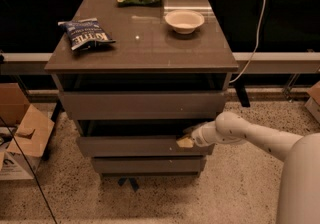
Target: Open middle drawer
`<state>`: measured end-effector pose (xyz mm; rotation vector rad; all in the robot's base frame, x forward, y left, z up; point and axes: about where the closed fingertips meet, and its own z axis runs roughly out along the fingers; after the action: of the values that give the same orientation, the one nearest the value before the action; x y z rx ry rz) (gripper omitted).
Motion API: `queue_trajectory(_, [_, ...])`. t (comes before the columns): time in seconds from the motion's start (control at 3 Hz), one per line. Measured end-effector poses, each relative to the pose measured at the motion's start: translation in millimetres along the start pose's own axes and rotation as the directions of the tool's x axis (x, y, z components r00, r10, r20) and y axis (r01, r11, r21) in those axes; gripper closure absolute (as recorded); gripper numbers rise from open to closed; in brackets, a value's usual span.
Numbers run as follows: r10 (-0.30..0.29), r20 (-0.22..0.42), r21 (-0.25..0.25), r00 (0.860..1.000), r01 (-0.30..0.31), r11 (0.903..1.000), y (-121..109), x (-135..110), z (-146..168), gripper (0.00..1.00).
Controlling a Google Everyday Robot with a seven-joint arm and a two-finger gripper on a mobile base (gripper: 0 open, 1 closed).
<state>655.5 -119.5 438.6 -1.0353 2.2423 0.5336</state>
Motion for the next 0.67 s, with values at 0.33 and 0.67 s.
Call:
queue_trajectory(0.33, [0.0,0.0,0.0,1.0,0.0,1.0,0.1,-0.5,-0.5,0.26])
queue_trajectory(0.67, [0.0,0.0,0.0,1.0,0.0,1.0,0.1,-0.5,-0.5,0.03])
